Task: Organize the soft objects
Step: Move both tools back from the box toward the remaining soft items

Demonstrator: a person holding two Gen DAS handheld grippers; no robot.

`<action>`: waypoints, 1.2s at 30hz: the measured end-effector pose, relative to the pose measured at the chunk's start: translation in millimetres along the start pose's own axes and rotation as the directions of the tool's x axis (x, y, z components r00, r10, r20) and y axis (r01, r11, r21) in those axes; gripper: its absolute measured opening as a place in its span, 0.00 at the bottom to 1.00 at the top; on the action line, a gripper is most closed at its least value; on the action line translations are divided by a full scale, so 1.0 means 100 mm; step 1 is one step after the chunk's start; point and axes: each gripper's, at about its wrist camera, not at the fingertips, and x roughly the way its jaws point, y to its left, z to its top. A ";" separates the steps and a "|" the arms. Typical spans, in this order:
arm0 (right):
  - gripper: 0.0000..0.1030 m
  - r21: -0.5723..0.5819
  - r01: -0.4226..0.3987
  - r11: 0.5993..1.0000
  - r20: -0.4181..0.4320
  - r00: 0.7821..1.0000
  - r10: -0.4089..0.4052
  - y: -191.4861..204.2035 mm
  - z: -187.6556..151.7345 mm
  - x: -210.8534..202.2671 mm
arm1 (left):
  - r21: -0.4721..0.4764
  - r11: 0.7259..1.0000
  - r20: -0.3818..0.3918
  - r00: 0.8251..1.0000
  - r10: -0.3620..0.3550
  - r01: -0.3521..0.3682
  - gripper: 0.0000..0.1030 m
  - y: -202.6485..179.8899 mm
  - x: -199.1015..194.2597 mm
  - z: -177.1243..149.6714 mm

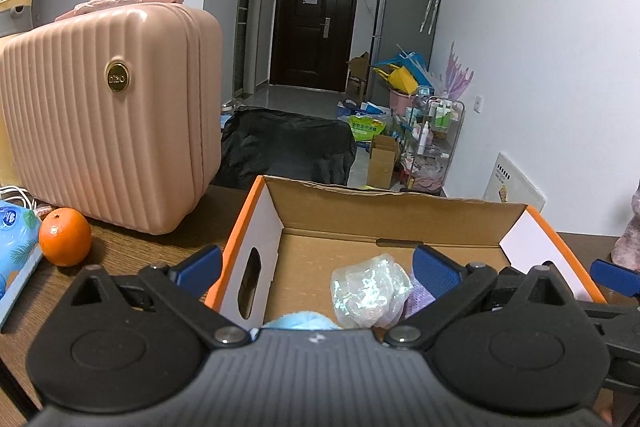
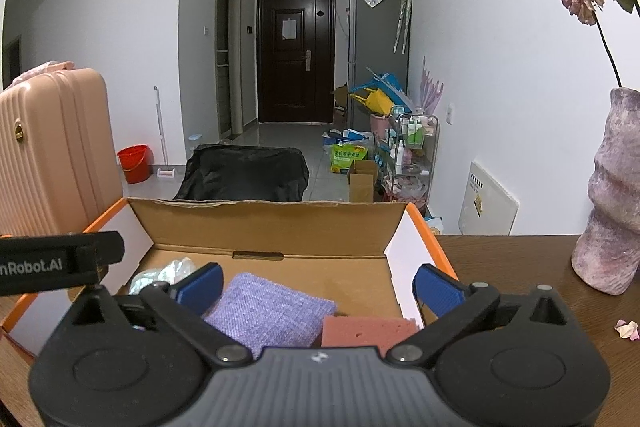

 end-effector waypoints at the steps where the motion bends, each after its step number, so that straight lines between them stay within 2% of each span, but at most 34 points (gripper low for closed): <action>1: 1.00 0.000 -0.001 1.000 0.002 1.000 0.001 0.00 0.00 -0.01 | -0.002 1.000 0.001 1.000 -0.002 0.002 1.00 0.00 -0.01 0.00; 23: 1.00 -0.023 0.015 1.000 0.056 0.998 -0.014 0.00 -0.13 -0.36 | -0.024 1.000 0.032 0.999 0.004 -0.004 1.00 0.09 -0.34 -0.12; 36: 1.00 -0.034 0.025 0.999 0.084 0.996 -0.022 0.01 -0.27 -0.67 | 0.011 0.999 0.075 0.997 0.029 -0.030 1.00 0.13 -0.64 -0.26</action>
